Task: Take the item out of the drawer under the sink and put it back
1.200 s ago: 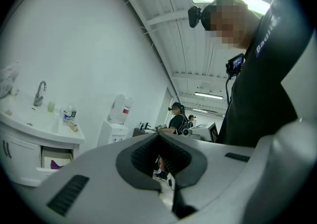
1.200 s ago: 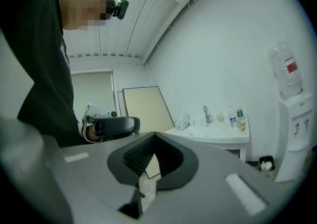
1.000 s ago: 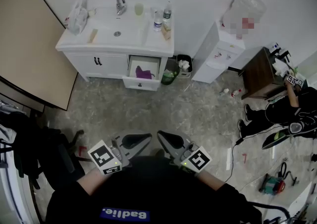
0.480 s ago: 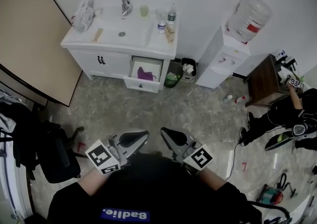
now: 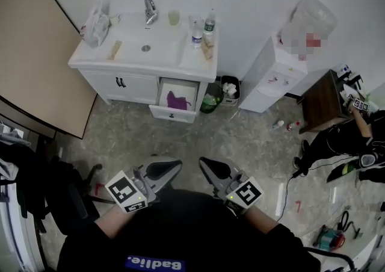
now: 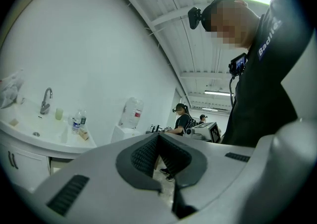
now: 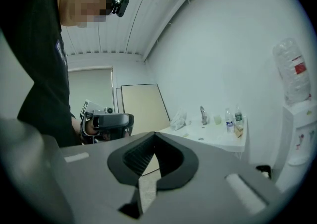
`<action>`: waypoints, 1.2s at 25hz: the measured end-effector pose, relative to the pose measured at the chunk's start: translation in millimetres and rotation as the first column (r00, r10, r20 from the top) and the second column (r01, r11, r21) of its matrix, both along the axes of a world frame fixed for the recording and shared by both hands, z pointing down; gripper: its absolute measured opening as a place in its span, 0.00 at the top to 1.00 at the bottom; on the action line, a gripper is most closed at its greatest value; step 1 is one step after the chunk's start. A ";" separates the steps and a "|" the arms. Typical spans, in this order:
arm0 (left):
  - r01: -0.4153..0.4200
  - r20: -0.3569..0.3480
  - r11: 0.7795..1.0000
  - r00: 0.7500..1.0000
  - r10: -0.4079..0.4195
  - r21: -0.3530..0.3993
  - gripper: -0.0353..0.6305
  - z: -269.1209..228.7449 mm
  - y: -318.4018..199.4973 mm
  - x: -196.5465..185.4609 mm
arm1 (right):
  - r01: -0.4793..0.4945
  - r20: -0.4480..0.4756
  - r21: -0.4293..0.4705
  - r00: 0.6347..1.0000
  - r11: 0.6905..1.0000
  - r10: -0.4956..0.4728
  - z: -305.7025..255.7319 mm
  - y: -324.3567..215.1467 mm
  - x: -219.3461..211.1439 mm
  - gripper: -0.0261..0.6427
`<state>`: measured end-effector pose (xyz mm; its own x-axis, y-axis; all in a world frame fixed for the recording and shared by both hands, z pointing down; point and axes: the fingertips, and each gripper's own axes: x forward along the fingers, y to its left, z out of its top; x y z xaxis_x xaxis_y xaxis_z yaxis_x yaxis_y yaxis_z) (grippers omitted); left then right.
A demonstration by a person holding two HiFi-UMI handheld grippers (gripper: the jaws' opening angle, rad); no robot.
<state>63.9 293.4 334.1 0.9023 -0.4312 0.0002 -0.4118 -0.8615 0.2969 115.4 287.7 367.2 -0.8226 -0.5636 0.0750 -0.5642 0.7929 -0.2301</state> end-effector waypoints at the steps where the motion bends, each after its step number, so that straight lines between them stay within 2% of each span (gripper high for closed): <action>1: -0.008 -0.001 1.000 1.000 0.008 0.005 0.96 -0.4 -14.7 -5.9 | -0.010 -0.006 -0.003 1.000 1.000 0.010 1.5 -14.3 -5.0 0.96; 9: -0.046 -0.024 0.998 0.999 0.047 0.033 0.96 -1.2 -138.6 -75.1 | -0.071 -0.047 -0.039 0.997 0.997 0.069 10.8 -133.2 -62.8 0.96; 15: -0.093 -0.021 0.995 0.995 0.093 0.027 0.96 1.9 -196.2 -119.2 | -0.092 -0.075 -0.038 0.993 0.995 0.089 12.7 -195.6 -109.5 0.96; 21: -0.101 -0.032 0.995 0.994 0.101 0.008 0.96 5.6 -229.6 -129.1 | -0.087 -0.089 -0.044 0.993 0.995 0.083 20.0 -232.1 -128.3 0.96; 30: -0.045 -0.017 0.999 0.999 0.045 -0.012 0.96 4.8 -259.1 -111.4 | -0.034 -0.093 -0.082 0.995 0.996 0.026 35.3 -269.4 -112.5 0.96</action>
